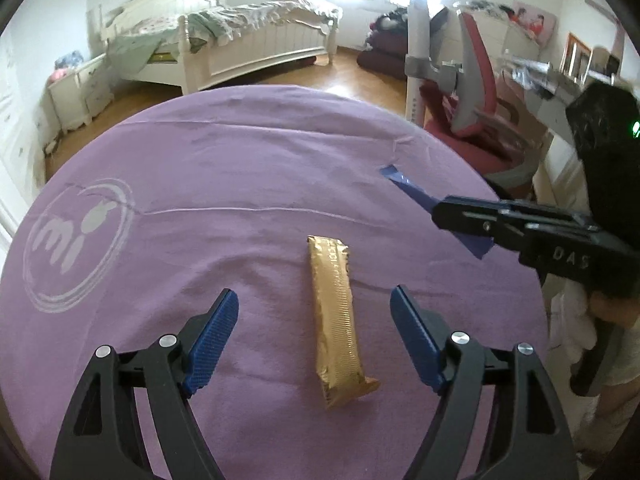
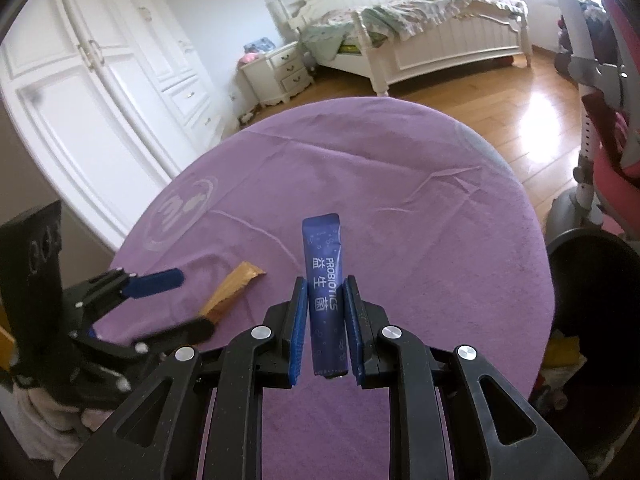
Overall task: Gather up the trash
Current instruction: 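Grasp the gold bar wrapper with the left gripper while the right grasps the blue tube, then drop the gold wrapper and blue tube into the black bin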
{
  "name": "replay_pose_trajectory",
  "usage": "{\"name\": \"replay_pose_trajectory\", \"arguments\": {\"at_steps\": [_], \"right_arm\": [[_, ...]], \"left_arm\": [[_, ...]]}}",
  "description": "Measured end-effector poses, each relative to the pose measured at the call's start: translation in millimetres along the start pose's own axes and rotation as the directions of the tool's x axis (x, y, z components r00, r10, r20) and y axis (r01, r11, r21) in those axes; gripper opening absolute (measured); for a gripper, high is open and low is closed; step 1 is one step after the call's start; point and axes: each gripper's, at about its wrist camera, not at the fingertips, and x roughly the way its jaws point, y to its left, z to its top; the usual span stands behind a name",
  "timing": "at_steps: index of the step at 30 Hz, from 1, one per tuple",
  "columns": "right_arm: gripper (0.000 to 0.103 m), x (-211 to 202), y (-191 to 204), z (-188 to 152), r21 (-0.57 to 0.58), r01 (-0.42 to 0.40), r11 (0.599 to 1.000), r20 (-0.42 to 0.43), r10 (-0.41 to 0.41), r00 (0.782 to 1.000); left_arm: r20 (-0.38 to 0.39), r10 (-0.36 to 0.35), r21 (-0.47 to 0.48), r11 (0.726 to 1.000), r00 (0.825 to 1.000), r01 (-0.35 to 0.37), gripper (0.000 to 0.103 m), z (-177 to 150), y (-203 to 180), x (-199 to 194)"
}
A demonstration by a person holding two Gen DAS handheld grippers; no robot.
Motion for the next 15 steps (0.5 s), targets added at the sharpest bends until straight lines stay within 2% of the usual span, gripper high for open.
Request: {"name": "replay_pose_trajectory", "arguments": {"at_steps": [1,2,3,4,5,8,11,15], "right_arm": [[0.019,-0.5,-0.5,0.0,0.001,-0.002,1.000,0.000,0.002,1.000],[0.019,-0.3,-0.9,0.0,0.001,-0.003,1.000,0.001,0.003,1.000],[0.019,-1.0,-1.8,-0.2,0.002,-0.003,1.000,0.002,0.003,1.000],[0.019,-0.5,-1.3,0.0,0.003,-0.002,1.000,0.002,0.002,1.000],[0.019,-0.8,-2.3,0.1,0.005,-0.003,1.000,0.004,0.003,1.000],[0.019,-3.5,-6.7,0.6,0.022,-0.005,1.000,0.023,0.004,1.000],[0.020,-13.2,-14.2,2.0,0.045,-0.001,0.999,0.066,-0.002,0.998],[0.020,-42.1,-34.8,6.8,0.102,0.032,0.994,0.164,-0.048,0.985]], "left_arm": [[-0.017,-0.009,0.001,1.000,1.000,0.009,0.052,0.0,-1.0,3.4],[-0.041,-0.011,-0.004,1.000,0.999,0.010,0.048,0.1,-2.3,8.4],[-0.038,-0.002,-0.003,1.000,0.999,0.002,0.038,1.3,-3.1,8.1],[-0.038,0.006,0.001,1.000,0.999,-0.006,0.018,1.9,-3.1,7.8],[-0.046,0.003,-0.003,1.000,0.999,-0.003,0.010,3.6,-2.1,9.2],[-0.039,-0.066,-0.065,0.996,0.997,0.063,0.007,8.0,4.5,9.6],[0.021,-0.079,-0.040,0.996,0.997,0.080,0.006,17.1,-5.4,0.0],[0.104,-0.150,0.000,0.989,0.983,0.151,0.006,41.5,-33.8,-12.8]]}}
